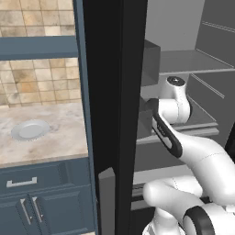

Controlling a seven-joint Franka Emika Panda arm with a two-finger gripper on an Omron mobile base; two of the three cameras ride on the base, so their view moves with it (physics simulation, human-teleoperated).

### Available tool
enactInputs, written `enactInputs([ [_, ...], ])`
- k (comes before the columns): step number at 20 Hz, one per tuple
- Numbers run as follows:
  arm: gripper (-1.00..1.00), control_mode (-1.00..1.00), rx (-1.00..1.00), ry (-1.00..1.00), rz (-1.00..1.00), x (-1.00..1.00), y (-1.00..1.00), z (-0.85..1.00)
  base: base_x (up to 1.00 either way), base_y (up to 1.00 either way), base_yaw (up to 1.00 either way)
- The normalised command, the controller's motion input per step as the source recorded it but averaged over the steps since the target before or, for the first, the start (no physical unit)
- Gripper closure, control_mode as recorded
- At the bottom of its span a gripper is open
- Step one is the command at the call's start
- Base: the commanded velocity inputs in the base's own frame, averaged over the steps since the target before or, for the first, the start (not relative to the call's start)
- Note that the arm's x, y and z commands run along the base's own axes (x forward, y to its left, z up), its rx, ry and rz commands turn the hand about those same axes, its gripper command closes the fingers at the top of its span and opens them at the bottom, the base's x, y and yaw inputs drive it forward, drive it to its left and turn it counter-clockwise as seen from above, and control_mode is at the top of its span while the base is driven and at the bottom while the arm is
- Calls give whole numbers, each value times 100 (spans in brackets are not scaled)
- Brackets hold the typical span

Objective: Pick fish from the fridge and place it on the plate on the counter.

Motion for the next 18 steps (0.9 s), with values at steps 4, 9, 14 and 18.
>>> enactInputs([
  [4, -100, -100, 0, -23, -9, 3, -10, -21, 0, 0, 0],
  [9, -100, -100, 0, -11, -8, 29, -13, -7, 0, 0, 0],
  [14, -100, -100, 3, 0, -6, 38, -8, 0, 0, 0, 0],
  [18, -100, -100, 0, 3, -4, 46, 0, 0, 0, 0, 0],
])
